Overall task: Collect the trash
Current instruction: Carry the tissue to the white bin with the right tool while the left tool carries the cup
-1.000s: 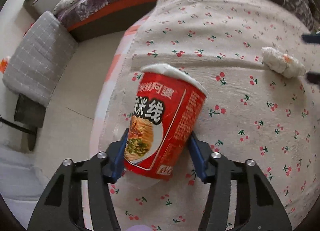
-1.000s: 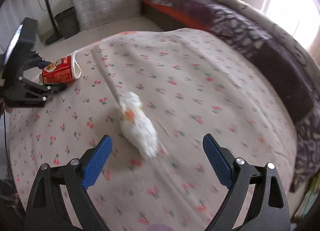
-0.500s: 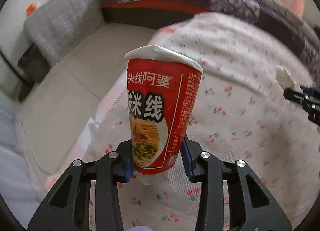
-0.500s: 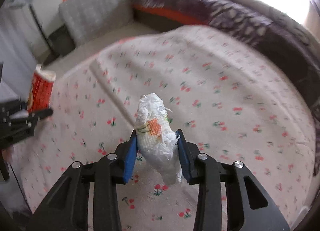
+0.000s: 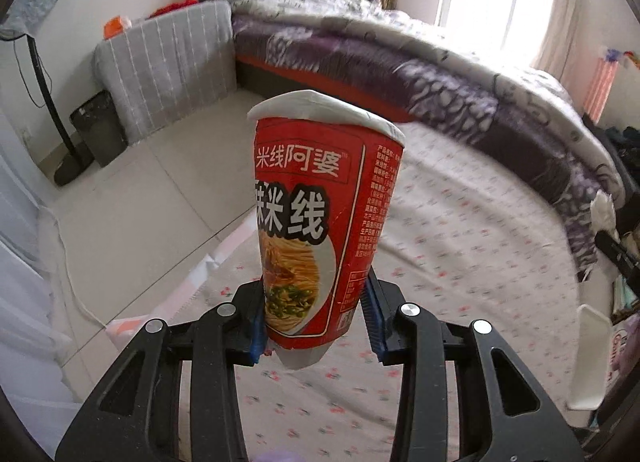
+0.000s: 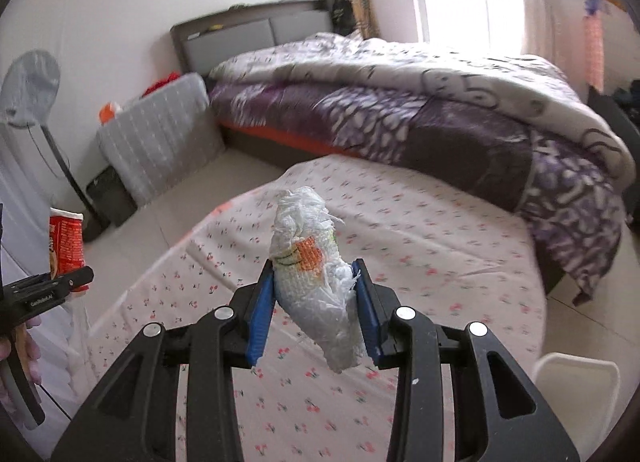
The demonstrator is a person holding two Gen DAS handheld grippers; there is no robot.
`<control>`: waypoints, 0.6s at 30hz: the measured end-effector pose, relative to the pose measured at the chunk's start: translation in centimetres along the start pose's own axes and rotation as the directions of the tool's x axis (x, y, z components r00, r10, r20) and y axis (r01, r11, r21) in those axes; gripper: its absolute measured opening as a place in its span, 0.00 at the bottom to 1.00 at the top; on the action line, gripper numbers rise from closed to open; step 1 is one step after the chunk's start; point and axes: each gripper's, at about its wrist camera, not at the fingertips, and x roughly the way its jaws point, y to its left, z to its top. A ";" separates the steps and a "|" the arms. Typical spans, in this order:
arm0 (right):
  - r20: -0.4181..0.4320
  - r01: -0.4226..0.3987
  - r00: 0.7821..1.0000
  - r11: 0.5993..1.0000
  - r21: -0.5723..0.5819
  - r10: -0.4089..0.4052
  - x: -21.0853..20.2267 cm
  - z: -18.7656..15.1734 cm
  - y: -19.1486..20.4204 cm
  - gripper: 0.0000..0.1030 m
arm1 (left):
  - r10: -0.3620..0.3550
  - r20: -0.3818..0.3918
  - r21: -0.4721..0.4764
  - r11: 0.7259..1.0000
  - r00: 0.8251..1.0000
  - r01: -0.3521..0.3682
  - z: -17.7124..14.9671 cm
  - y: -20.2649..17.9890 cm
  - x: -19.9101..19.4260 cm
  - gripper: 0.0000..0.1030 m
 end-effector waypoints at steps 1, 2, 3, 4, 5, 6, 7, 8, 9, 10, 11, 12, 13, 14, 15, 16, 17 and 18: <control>0.009 0.003 1.000 1.000 0.010 -0.003 -1.0 -0.1 -0.8 0.37 | -0.009 0.013 -0.004 1.000 1.000 0.009 -0.1 -0.7 -0.8 0.36; 0.015 0.006 1.000 1.000 0.018 -0.006 -1.6 -0.2 -1.3 0.37 | -0.019 0.021 -0.011 1.000 1.000 0.019 -0.3 -1.4 -1.3 0.36; 0.024 0.013 1.000 0.999 0.037 -0.014 -2.7 -0.6 -2.3 0.37 | -0.032 0.025 -0.020 0.999 0.999 0.032 -0.4 -2.0 -1.7 0.36; 0.026 0.018 0.999 0.999 0.048 -0.019 -3.1 -0.7 -2.8 0.37 | -0.053 0.030 -0.037 0.998 0.998 0.054 -0.7 -2.9 -2.2 0.36; 0.029 0.026 0.999 0.997 0.066 -0.028 -3.8 -1.0 -3.7 0.37 | -0.065 0.033 -0.046 0.997 0.997 0.066 -1.0 -3.4 -2.5 0.36; 0.034 0.038 0.999 0.996 0.086 -0.041 -4.5 -1.3 -4.8 0.37 | -0.076 0.036 -0.056 0.995 0.996 0.078 -1.2 -3.9 -2.6 0.36; 0.038 0.046 0.998 0.994 0.095 -0.050 -4.9 -1.5 -5.2 0.37 | -0.091 0.039 -0.070 0.993 0.995 0.093 -1.6 -4.6 -2.7 0.36; 0.043 0.059 0.997 0.992 0.111 -0.064 -5.5 -1.8 -6.2 0.37 | -0.103 0.042 -0.083 0.991 0.994 0.106 -2.0 -5.2 -2.7 0.36; 0.046 0.072 0.996 0.989 0.127 -0.078 -5.9 -2.2 -7.2 0.37 | -0.113 0.044 -0.095 0.989 0.993 0.117 -2.5 -6.0 -2.6 0.36; 0.047 0.083 0.995 0.986 0.144 -0.091 -6.2 -2.5 -8.0 0.37 | -0.121 0.047 -0.103 0.987 0.992 0.125 -3.0 -6.5 -2.5 0.36; 0.047 0.098 0.993 0.981 0.165 -0.107 -6.5 -2.8 -9.0 0.37 | -0.126 0.049 -0.106 0.986 0.991 0.131 -3.3 -6.9 -2.3 0.36; 0.049 0.115 0.991 0.976 0.185 -0.126 -6.9 -3.1 -10.1 0.37 | -0.129 0.047 -0.110 0.985 0.991 0.133 -3.6 -7.4 -2.1 0.36; 0.053 0.129 0.988 0.972 0.197 -0.142 -7.2 -3.4 -10.8 0.37 | -0.133 0.042 -0.116 0.984 0.990 0.137 -3.9 -8.1 -1.7 0.36; 0.057 0.150 0.985 0.966 0.211 -0.165 -7.6 -3.8 -11.8 0.37 | -0.144 0.038 -0.124 0.981 0.989 0.148 -4.1 -8.6 -1.5 0.36; 0.057 0.169 0.981 0.960 0.223 -0.186 -8.1 -4.2 -12.7 0.37 | -0.156 0.035 -0.130 0.979 0.987 0.159 -4.2 -9.0 -1.3 0.36; 0.054 0.181 0.979 0.956 0.232 -0.198 -8.3 -4.5 -13.4 0.37 | -0.161 0.034 -0.128 0.978 0.986 0.164 -4.3 -9.3 -1.2 0.36; 0.045 0.199 0.975 0.949 0.246 -0.217 -8.6 -4.9 -14.4 0.37 | -0.163 0.034 -0.118 0.979 0.986 0.166 -4.3 -10.0 -1.0 0.37; 0.040 0.211 0.973 0.944 0.253 -0.228 -8.9 -5.2 -15.0 0.37 | -0.165 0.034 -0.109 0.980 0.986 0.168 -4.5 -10.5 -0.9 0.37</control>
